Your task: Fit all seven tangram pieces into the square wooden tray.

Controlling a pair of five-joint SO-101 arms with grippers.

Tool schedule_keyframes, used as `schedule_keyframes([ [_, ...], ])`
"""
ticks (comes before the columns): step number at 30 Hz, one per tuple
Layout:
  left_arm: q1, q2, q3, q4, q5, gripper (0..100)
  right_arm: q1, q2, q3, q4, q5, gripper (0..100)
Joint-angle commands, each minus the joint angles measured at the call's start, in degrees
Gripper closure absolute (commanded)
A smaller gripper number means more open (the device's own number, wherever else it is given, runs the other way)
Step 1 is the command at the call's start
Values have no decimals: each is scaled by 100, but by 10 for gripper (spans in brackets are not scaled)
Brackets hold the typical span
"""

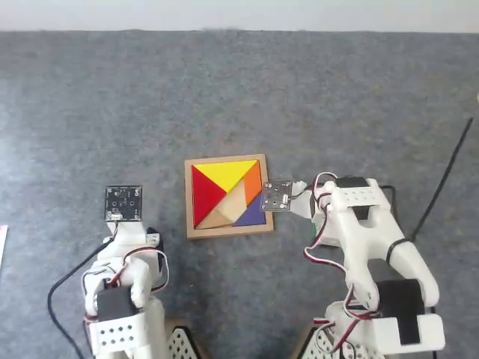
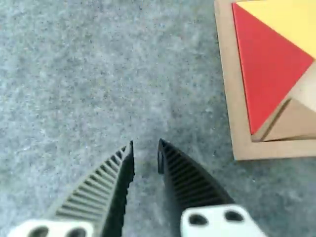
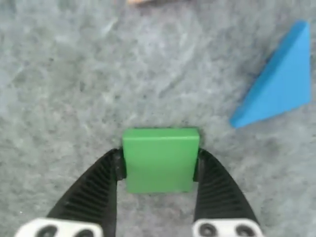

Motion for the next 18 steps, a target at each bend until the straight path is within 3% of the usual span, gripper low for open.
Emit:
schedule_keyframes([
  [1,26,-114,-66,26,0,920,13,-154,26,31,-290,955],
  [8,26,-114,-66,26,0,920,-180,-1349,-18,664,-1090,955],
  [14,26,-114,-66,26,0,920,-1174,-1921,-1037,1464,-3754,955],
  [18,26,-114,-66,26,0,920,-1982,-1429,-1908,1578,-5011,954],
])
